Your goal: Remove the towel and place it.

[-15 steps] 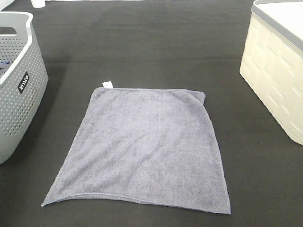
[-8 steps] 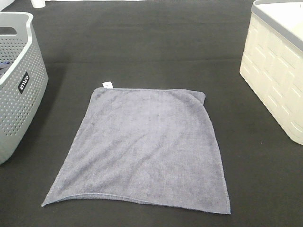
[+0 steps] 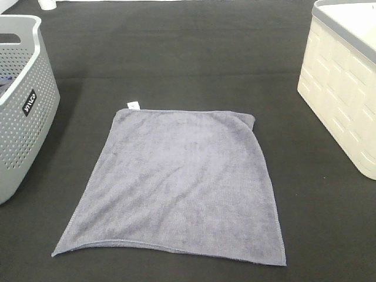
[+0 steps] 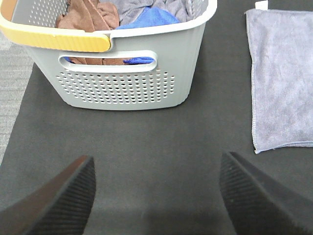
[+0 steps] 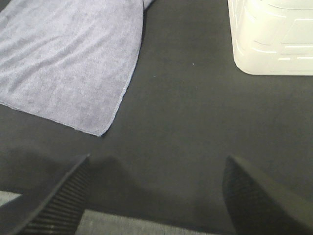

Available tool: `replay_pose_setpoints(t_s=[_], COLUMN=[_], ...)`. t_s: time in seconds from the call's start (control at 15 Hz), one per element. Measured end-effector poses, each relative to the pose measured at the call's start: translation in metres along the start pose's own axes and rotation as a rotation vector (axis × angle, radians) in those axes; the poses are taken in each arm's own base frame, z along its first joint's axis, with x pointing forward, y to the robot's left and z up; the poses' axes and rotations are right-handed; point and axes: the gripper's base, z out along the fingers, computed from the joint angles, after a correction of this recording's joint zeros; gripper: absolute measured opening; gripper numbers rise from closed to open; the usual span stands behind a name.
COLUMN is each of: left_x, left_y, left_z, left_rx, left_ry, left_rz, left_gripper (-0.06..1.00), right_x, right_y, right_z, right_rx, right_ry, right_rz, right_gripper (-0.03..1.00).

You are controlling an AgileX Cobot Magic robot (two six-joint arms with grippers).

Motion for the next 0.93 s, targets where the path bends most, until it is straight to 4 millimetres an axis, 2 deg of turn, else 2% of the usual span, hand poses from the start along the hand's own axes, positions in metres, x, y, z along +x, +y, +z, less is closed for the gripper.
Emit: replay_pose_setpoints(t_s=[0.2, 0.47, 0.93], left_x=[0.012, 0.016, 0.016], left_y=[-0.003, -0.006, -0.006], left_z=[0.006, 0.009, 0.009], left_rx=[0.034, 0.074, 0.075], left_ry=[-0.058, -0.131, -0.132], left_rz=[-0.007, 0.01, 0.012], left_gripper=[0.67, 0.67, 0.67], right_x=[0.015, 0.013, 0.014], right_y=[0.002, 0.009, 0.008], right_z=[0.002, 0.016, 0.017], right_rx=[-0.015, -0.107, -0.095], right_ry=[-0.053, -0.104, -0.095], right_rz=[-0.002, -0.082, -0.094], right_gripper=[0.73, 0.72, 0.72])
